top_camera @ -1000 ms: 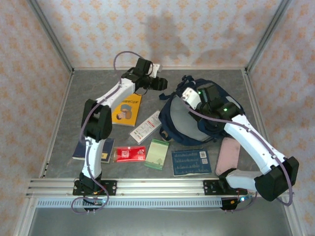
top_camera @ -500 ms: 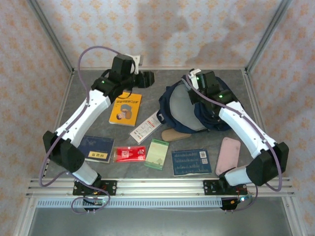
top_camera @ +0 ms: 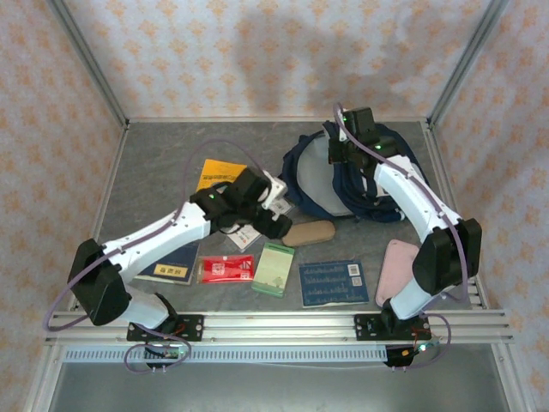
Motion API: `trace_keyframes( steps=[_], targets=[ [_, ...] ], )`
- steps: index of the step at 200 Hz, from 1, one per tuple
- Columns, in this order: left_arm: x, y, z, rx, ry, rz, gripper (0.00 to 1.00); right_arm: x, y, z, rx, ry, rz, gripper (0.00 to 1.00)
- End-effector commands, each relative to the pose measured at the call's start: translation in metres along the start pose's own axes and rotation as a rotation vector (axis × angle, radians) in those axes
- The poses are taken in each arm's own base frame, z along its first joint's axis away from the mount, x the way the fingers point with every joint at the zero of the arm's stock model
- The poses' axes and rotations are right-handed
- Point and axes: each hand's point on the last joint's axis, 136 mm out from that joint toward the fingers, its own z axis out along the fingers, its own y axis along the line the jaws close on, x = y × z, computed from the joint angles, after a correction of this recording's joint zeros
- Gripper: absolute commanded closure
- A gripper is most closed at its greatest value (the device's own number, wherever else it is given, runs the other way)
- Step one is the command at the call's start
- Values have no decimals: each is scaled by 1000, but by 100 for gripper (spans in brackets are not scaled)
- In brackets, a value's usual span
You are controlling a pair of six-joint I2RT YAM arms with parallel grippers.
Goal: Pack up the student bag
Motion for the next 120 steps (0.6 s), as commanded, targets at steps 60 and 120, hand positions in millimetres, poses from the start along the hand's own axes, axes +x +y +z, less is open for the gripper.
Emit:
trace_keyframes(
  steps=[60, 120],
  targets=[
    [-2, -30, 88, -33, 89, 356, 0, -26, -4, -28, -20, -94, 83, 100],
    [6, -34, 137, -43, 167, 410, 0, -16, -10, -30, -8, -79, 97, 100]
  ],
)
